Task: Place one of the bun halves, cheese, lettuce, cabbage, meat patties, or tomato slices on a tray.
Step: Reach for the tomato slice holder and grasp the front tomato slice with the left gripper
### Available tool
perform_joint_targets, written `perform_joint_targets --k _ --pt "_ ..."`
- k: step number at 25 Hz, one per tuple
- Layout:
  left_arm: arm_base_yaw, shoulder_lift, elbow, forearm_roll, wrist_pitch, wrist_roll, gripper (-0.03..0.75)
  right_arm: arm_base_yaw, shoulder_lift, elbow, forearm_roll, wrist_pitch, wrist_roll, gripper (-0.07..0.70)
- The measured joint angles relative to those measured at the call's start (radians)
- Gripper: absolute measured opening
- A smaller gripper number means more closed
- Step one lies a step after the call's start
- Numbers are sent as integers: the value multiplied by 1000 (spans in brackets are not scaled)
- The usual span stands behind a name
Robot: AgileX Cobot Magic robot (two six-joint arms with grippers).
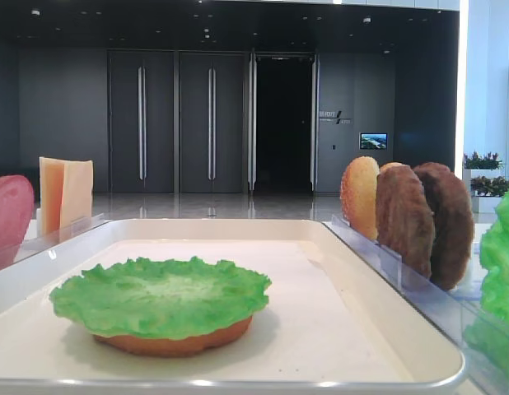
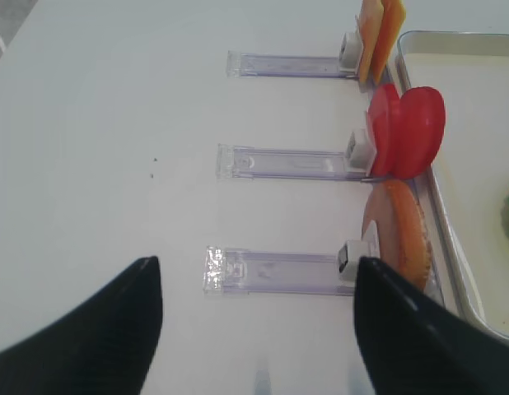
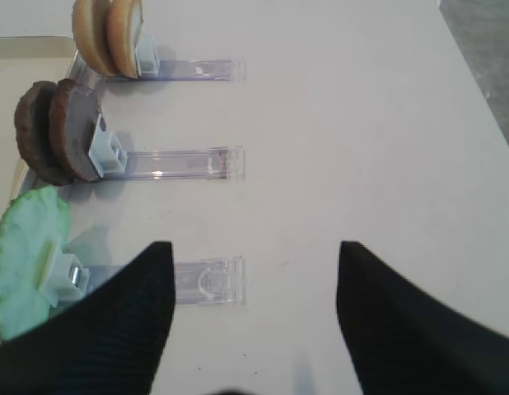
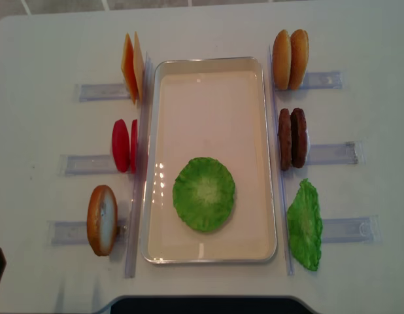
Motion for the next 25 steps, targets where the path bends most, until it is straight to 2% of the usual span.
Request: perform_joint_targets --k 22,25 --pt "0 0 0 0 0 0 555 0 0 0 0 1 0 440" --pt "0 6 -15 0 27 0 555 0 0 0 0 1 0 440"
